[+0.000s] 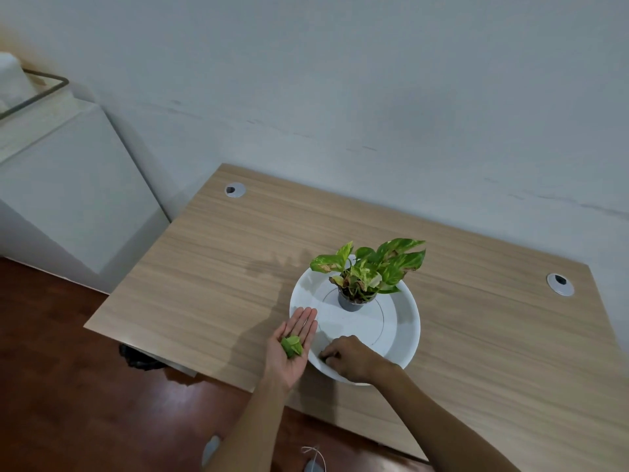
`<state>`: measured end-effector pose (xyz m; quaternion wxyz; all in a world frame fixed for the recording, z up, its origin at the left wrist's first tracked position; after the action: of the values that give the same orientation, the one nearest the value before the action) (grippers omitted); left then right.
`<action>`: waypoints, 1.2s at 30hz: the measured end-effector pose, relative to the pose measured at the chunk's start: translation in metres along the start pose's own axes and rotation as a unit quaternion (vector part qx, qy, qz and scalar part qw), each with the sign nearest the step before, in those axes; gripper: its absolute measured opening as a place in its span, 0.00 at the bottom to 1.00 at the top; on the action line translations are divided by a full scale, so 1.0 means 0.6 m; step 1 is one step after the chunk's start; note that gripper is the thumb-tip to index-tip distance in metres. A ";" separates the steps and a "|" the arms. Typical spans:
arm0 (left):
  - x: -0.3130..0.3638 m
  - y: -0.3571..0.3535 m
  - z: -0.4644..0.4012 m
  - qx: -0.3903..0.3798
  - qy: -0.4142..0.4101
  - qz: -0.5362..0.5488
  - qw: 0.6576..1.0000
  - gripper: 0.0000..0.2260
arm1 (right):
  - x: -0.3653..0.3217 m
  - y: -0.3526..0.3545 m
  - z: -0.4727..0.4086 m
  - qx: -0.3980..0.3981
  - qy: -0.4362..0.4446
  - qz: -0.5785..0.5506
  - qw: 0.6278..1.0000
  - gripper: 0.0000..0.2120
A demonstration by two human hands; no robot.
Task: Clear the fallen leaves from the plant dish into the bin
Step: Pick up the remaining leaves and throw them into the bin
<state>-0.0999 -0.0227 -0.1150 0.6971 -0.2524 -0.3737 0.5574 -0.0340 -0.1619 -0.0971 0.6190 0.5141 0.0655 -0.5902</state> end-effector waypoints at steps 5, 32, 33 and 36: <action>0.002 -0.004 0.005 0.002 -0.002 0.008 1.000 0.19 | 0.009 -0.003 -0.006 0.041 -0.049 -0.103 0.993 0.14; 0.010 0.001 0.017 0.040 -0.006 0.003 0.999 0.19 | -0.140 0.026 -0.025 0.062 0.130 -0.053 0.988 0.13; 0.011 0.001 0.017 0.034 -0.006 0.005 0.999 0.19 | -0.137 0.027 -0.025 0.059 0.136 -0.038 0.988 0.14; 0.009 -0.002 0.019 0.025 -0.010 0.011 1.000 0.17 | -0.127 0.035 -0.018 0.071 0.149 -0.038 0.986 0.16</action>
<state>-0.1081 -0.0186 -0.1060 0.6928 -0.2336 -0.3642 0.5769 -0.0341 -0.1081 -0.0380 0.5413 0.6360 0.1345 -0.5333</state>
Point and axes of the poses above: each hand's wrist, its own z-axis away from the middle knuckle, its own y-axis out of the back of the hand, x = y × z, the point moved 2 cm from there along -z, towards the middle knuckle, and after that the axes turned 13 degrees about -z, right-handed, at the moved point
